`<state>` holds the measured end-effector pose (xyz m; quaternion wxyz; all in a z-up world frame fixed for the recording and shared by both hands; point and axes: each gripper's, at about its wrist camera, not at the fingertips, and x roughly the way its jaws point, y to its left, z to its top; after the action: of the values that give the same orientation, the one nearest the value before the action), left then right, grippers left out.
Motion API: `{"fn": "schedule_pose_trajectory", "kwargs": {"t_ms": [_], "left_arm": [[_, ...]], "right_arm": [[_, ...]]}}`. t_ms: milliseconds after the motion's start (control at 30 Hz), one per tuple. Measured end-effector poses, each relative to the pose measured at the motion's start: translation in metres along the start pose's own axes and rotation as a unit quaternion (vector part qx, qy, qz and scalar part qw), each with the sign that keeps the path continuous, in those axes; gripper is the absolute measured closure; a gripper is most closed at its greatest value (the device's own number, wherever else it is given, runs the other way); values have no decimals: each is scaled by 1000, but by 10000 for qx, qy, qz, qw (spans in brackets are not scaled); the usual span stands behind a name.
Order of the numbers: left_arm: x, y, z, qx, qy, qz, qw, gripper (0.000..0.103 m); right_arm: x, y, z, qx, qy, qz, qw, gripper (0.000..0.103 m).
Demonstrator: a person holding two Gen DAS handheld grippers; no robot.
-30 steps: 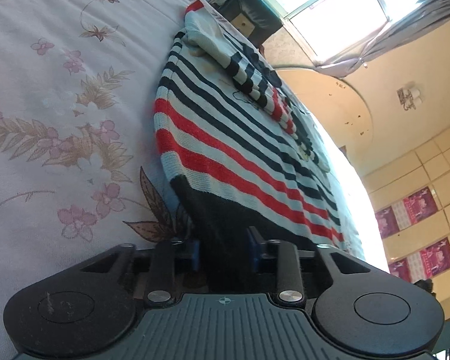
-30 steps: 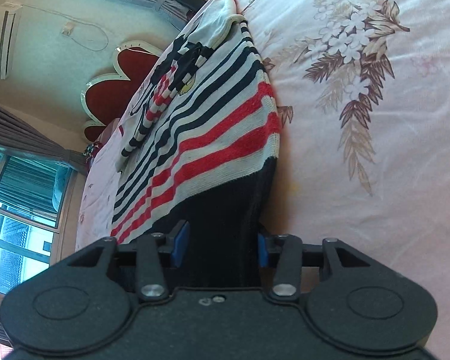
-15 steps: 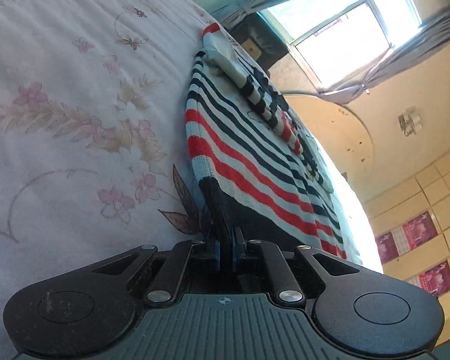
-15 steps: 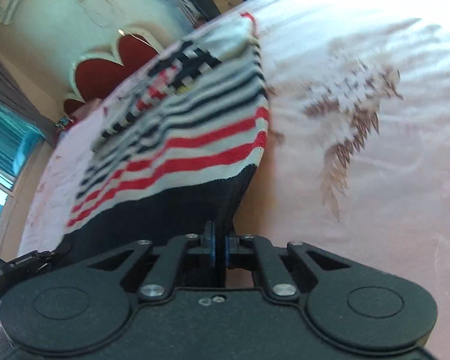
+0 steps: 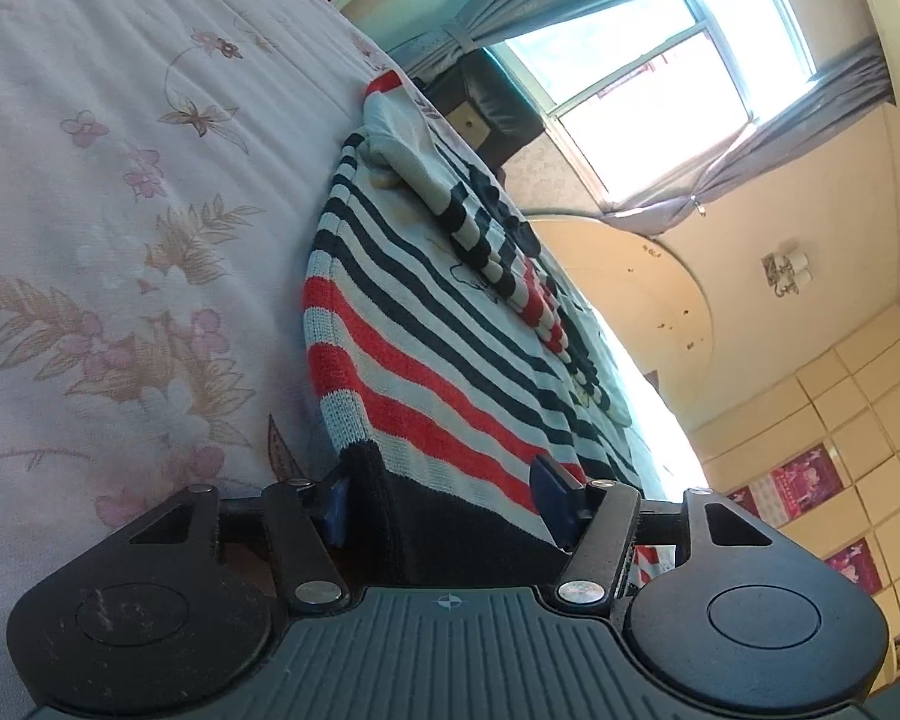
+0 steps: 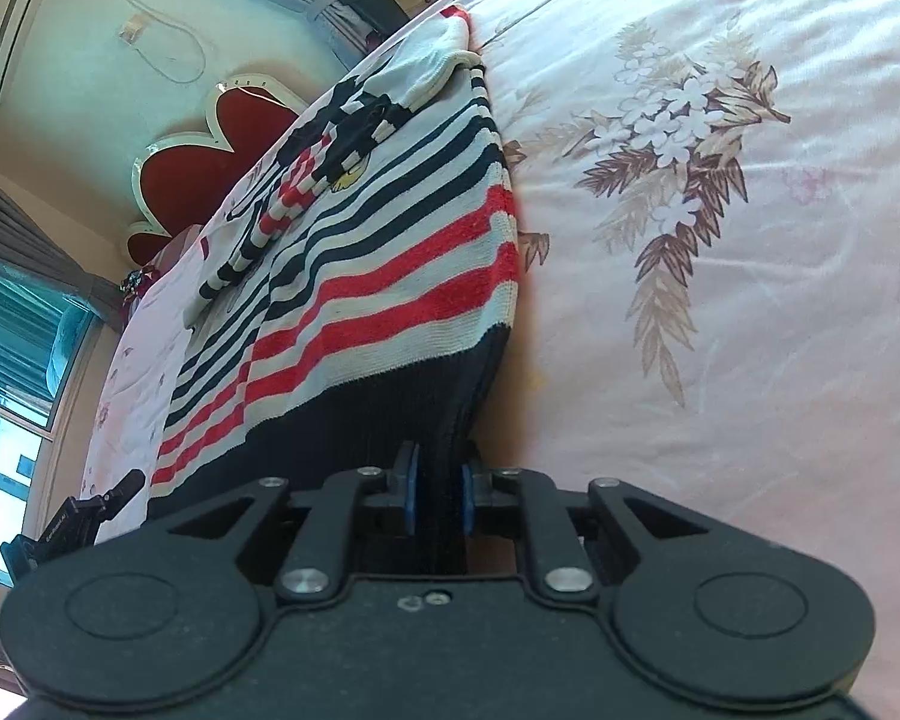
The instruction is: Fold small clothes
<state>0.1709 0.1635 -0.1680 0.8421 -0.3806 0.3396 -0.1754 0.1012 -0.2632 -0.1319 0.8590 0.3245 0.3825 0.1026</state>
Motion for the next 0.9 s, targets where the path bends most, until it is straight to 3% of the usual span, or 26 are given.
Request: {"fn": "schedule_pose_trajectory", "kwargs": {"t_ms": [33,67,167,367,433,500,633,900], "left_arm": [[0,0,0,37,131,-21,9999,68],[3,2,-2,-32,364,-108,9993,97],[-3,4,-21,152,555,9,9983,97],[-9,5,-27,-50,167,137,9998,97],[-20,8,-23,-413,-238,-109,9988,97],[-29,9,-13,-561,-510,-190,9969,97],[-26,-11,15,-240,-589,-360,9973,98],[22,-44,98,-98,-884,-479,9949,97]], "right_arm": [[-1,-1,0,-4,8,5,10000,89],[-1,-1,0,0,16,13,10000,90],[-3,0,0,-57,57,14,10000,90],[-1,-3,0,-75,61,-63,9999,96],[-3,5,3,-306,-57,-137,9994,97],[-13,14,9,-449,-318,-31,9985,97],[-26,30,36,-605,-728,205,9953,97],[-4,58,127,-552,-1124,467,9910,97]]}}
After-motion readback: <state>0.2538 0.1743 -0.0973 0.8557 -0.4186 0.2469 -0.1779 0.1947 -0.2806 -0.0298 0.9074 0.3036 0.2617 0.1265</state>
